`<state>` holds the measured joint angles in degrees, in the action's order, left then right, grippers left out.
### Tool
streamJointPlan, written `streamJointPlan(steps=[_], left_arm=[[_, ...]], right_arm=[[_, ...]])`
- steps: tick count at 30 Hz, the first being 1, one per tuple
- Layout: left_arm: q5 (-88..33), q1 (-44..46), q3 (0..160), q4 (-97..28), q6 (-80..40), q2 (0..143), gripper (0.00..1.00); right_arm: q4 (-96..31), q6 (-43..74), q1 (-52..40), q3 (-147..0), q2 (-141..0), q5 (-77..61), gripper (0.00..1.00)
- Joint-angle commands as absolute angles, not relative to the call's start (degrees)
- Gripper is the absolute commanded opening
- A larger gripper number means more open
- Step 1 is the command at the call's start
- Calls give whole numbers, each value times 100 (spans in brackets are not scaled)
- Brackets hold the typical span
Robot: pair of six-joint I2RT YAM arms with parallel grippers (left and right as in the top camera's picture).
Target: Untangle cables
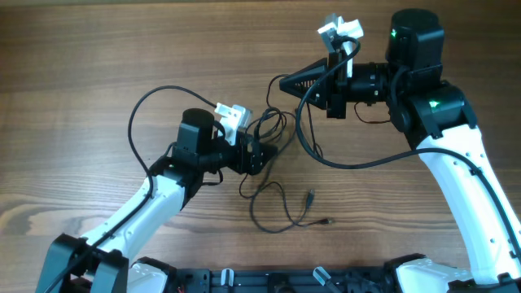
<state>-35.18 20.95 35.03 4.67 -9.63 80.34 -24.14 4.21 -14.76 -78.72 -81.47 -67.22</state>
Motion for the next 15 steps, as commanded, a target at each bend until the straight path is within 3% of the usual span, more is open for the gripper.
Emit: streamJointPlan(steps=[1,3,7,8,10,11,13,15], left_arm=[[-2596,2088,3487,543,-624,8479,99],[-2025,2088,3487,773,-626,8698,100],[-2049,2257,3487,1354,-642,8917,99],[-2043,2351,3487,1481,-639,8982,90],[-1914,2532,3487,1732,-642,9201,57],[-1776,2604,3487,1800,-644,9325,45],[-1380,2744,3487,1778,-646,9712,17],[-1166,2731,3487,1522,-733,9806,6]], right_arm=[[-2388,301,-1507,-7937,-8180,-7085,5],[-2401,301,-1507,-7937,-8182,-7081,4],[-2403,301,-1529,-7937,-8182,-7081,4],[-2403,303,-1588,-7937,-8182,-7081,4],[-2399,298,-1680,-7937,-8182,-6973,4],[-2414,298,-1702,-7937,-8182,-6698,4],[-2593,305,-1702,-7937,-8182,-4797,4],[-2934,668,-1699,-7937,-8197,-1664,4]])
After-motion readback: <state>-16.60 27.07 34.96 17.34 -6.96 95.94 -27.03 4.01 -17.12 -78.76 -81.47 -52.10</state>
